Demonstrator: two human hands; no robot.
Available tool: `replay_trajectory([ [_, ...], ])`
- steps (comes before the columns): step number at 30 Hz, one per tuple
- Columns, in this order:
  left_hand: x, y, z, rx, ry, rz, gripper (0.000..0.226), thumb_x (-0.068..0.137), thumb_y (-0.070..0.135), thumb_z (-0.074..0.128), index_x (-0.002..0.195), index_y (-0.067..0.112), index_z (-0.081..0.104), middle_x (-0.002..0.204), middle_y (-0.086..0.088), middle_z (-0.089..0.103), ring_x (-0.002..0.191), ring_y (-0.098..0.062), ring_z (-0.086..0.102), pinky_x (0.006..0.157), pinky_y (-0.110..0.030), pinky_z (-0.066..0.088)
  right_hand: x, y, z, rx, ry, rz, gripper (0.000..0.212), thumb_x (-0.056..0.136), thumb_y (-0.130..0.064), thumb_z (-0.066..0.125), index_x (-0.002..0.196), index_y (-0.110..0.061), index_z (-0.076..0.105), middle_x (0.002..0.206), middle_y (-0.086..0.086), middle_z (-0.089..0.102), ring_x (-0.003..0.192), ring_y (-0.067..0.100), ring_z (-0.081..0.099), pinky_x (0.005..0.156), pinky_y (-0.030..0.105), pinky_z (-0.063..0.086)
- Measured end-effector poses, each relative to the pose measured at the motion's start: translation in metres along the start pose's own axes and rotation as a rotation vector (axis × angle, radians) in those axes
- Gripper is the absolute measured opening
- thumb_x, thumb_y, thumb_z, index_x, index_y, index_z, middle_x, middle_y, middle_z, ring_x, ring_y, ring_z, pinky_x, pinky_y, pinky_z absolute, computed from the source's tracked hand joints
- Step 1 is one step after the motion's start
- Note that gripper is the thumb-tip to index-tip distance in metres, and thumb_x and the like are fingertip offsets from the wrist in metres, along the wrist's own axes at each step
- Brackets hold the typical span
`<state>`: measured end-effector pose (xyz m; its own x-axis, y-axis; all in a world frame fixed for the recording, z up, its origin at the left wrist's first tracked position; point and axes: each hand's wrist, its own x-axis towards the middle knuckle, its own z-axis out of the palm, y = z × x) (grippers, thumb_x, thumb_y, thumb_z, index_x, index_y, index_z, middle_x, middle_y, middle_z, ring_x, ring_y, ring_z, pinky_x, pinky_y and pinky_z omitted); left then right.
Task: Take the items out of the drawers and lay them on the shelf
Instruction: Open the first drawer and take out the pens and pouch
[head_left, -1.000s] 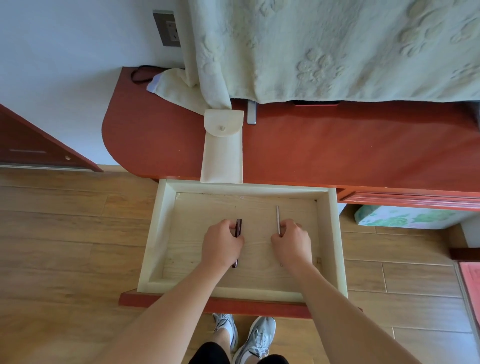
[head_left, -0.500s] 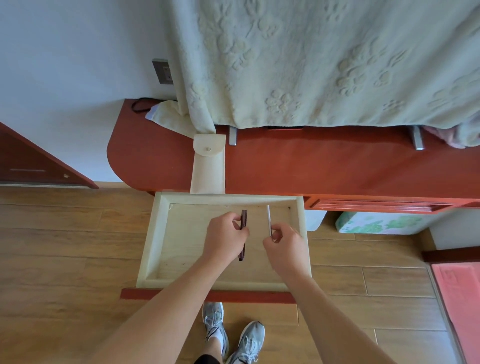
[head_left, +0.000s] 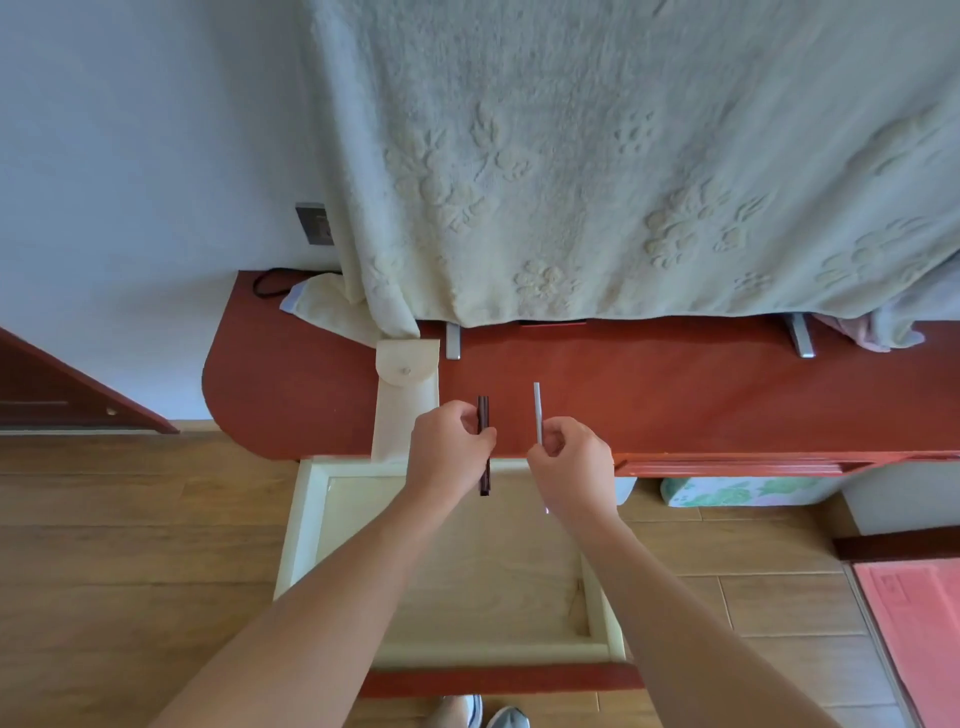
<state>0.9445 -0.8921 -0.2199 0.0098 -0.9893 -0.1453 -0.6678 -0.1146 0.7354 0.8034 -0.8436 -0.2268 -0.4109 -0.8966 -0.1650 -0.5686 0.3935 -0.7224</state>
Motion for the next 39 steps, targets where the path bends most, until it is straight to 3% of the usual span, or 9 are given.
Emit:
replay_trajectory([
  [3,0.027,0.002,0.008,0.009,-0.025,-0.022,0.031,0.083,0.023,0.074,0.112,0.012,0.071,0.094,0.002,0.071,0.087,-0.015,0.066,0.077,-0.023,0.049,0.029,-0.003,0.007,-0.042,0.002,0.034,0.009,0.078,-0.012,0.056,0.081,-0.020,0.060,0.074,-0.002,0.058,0.071,0.016,0.055,0.063,0.030,0.048],
  [7,0.055,0.005,0.016,0.031,-0.062,-0.038,0.011,0.083,0.021,0.073,0.091,0.015,0.071,0.078,0.004,0.069,0.077,-0.017,0.067,0.070,-0.031,0.055,0.059,-0.002,0.017,-0.088,-0.017,0.072,0.010,0.078,-0.010,0.055,0.083,-0.016,0.061,0.075,-0.001,0.059,0.072,0.017,0.055,0.060,0.023,0.041],
  [15,0.094,0.003,0.034,0.096,-0.102,-0.052,0.013,0.082,0.022,0.075,0.082,0.011,0.069,0.067,0.001,0.067,0.062,-0.013,0.064,0.063,-0.034,0.056,0.094,0.003,0.029,-0.157,-0.023,0.103,0.016,0.081,-0.010,0.057,0.093,-0.017,0.063,0.077,-0.002,0.059,0.073,0.016,0.055,0.065,0.026,0.042],
  [20,0.102,0.007,0.047,0.088,-0.124,-0.061,0.014,0.082,0.023,0.075,0.088,0.012,0.069,0.068,0.002,0.067,0.065,-0.014,0.065,0.068,-0.037,0.057,0.106,0.007,0.028,-0.174,-0.015,0.135,0.017,0.081,-0.012,0.058,0.095,-0.017,0.065,0.078,-0.004,0.059,0.073,0.016,0.057,0.070,0.032,0.052],
  [26,0.107,0.011,0.061,0.093,-0.127,-0.066,0.017,0.082,0.023,0.075,0.092,0.010,0.069,0.071,0.003,0.068,0.068,-0.015,0.066,0.070,-0.036,0.056,0.112,0.018,0.024,-0.191,-0.011,0.133,0.026,0.084,-0.012,0.060,0.108,-0.016,0.066,0.082,-0.006,0.059,0.077,0.013,0.056,0.068,0.024,0.044],
  [33,0.109,0.007,0.067,0.112,-0.109,-0.109,0.040,0.082,0.031,0.077,0.118,0.015,0.067,0.090,0.002,0.072,0.080,-0.015,0.068,0.070,-0.025,0.051,0.114,0.024,0.025,-0.212,-0.025,0.113,0.027,0.086,-0.015,0.063,0.113,-0.016,0.066,0.086,-0.006,0.058,0.079,0.013,0.055,0.067,0.023,0.040],
  [39,0.109,0.005,0.068,0.108,-0.110,-0.120,0.042,0.081,0.031,0.077,0.118,0.014,0.066,0.084,0.003,0.070,0.075,-0.012,0.065,0.067,-0.023,0.047,0.114,0.024,0.025,-0.205,-0.039,0.113,0.031,0.087,-0.021,0.066,0.118,-0.019,0.065,0.088,-0.010,0.057,0.081,0.012,0.057,0.072,0.028,0.053],
])
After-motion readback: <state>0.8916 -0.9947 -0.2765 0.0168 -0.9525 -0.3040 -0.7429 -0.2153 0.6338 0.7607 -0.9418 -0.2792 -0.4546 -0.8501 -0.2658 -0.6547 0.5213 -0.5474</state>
